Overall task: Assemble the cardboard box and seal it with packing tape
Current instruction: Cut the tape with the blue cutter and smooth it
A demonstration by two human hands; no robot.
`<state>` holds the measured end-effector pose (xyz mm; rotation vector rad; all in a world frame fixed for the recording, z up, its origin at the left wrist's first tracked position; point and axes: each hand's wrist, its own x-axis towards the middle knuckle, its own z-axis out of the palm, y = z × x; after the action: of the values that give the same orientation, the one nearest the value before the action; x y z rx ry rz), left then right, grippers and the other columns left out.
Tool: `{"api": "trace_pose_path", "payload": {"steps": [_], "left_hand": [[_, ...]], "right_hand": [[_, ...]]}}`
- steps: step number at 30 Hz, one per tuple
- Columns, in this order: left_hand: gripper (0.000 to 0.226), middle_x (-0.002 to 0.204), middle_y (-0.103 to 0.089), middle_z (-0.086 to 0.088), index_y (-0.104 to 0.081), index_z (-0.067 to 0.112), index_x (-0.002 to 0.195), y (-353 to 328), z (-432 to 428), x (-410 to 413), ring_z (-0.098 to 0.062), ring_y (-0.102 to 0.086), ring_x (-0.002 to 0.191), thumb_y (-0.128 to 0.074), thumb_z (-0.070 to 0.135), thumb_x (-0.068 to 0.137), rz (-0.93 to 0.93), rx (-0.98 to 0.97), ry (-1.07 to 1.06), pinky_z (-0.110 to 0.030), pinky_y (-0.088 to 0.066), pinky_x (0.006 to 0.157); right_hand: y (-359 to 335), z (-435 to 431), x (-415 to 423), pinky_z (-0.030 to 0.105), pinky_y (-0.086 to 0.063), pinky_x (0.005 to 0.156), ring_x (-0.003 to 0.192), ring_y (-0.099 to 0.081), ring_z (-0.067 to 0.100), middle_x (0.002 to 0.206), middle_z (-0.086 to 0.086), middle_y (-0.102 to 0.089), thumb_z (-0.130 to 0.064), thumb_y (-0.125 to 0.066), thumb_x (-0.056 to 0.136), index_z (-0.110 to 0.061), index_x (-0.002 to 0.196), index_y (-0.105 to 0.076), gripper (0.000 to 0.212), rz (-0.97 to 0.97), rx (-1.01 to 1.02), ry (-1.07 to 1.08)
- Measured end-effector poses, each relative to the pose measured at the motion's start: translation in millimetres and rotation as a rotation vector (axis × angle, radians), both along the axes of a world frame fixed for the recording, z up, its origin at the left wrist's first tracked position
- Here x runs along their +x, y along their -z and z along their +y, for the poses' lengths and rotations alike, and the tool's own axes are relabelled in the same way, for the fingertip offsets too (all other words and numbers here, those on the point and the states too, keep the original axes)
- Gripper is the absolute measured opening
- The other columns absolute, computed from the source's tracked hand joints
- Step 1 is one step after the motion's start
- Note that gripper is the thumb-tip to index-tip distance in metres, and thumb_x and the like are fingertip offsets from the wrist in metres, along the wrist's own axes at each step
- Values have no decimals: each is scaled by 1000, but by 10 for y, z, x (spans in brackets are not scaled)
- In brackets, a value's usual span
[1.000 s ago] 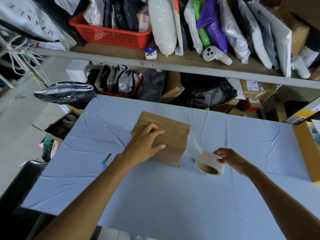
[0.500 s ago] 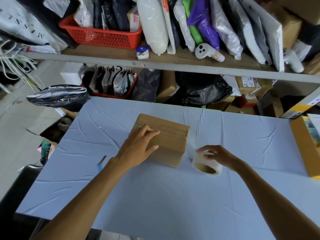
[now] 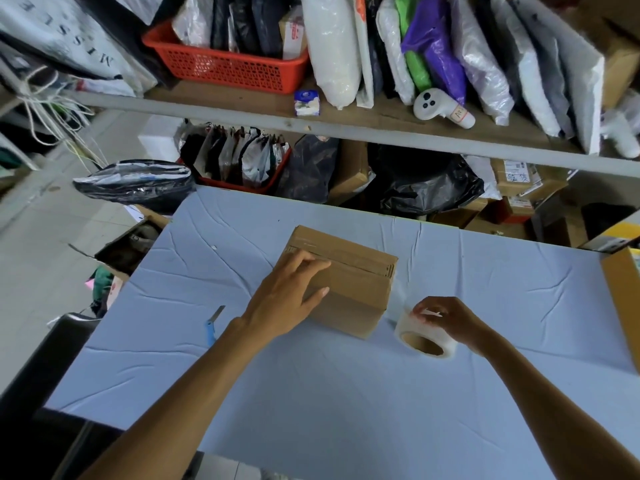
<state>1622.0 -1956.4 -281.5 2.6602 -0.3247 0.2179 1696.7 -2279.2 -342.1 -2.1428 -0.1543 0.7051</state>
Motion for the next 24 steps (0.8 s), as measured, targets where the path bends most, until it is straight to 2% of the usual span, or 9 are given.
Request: {"api": "trace_pose_path", "payload": {"steps": [2,6,8,11,15,18,20,24], "left_hand": [[44,125,-48,2,-50,22,134,-7,63,-13,-10,-48,112,-52,39,94,-11,-72,-60,-23,-52,83],[37,117,-52,2,-54,23,127,35,317,-23,-9,-53,104,-52,38,93,-53,-203,-225,-23,-50,79],[32,112,-56,0,-56,20,123,121,449,-55,-10,-56,98,-53,34,94,-98,-298,-308,-23,-50,77],[25,110,-59,-5,-59,14,115,404,644,-110,-16,-60,95,-57,20,92,-71,-397,-579,-30,-50,78],[31,117,-52,-19,-55,6,118,1034,892,-260,-37,-53,107,-60,11,87,294,-196,-830,-43,-45,91],[38,126,-45,-24,-47,1,121,1371,972,-407,-42,-44,114,-61,11,88,478,-102,-913,-45,-38,97],[42,129,-39,-27,-44,-3,122,1491,995,-471,-44,-40,116,-63,12,87,534,-53,-968,-45,-35,98],[38,128,-38,-29,-45,-4,119,1598,1015,-464,-47,-40,111,-62,7,86,511,-75,-1002,-47,-34,97]], "right_hand": [[4,-9,1,26,-44,82,100,-63,21,97,1,-72,-3,-65,87,-18,85,-73,17,11,13,8],[24,-11,17,32,-44,87,102,-64,23,98,4,-73,-3,-67,87,-16,86,-74,14,33,33,11],[20,14,18,27,-45,84,99,-64,22,96,4,-73,0,-66,86,-13,87,-74,15,24,31,13],[0,31,10,19,-44,79,96,-64,19,97,4,-72,6,-64,85,-7,89,-72,16,19,32,16],[-2,21,6,16,-44,79,95,-63,17,96,6,-72,9,-63,85,-4,91,-70,16,54,54,62],[41,-17,6,12,-47,76,98,-63,17,100,10,-71,8,-63,85,0,95,-69,15,44,48,93],[81,-50,12,12,-47,77,101,-62,19,104,13,-70,9,-63,84,3,99,-69,17,41,53,107],[123,-97,14,13,-47,79,102,-62,18,106,13,-70,10,-62,85,5,101,-68,18,47,61,125]]}}
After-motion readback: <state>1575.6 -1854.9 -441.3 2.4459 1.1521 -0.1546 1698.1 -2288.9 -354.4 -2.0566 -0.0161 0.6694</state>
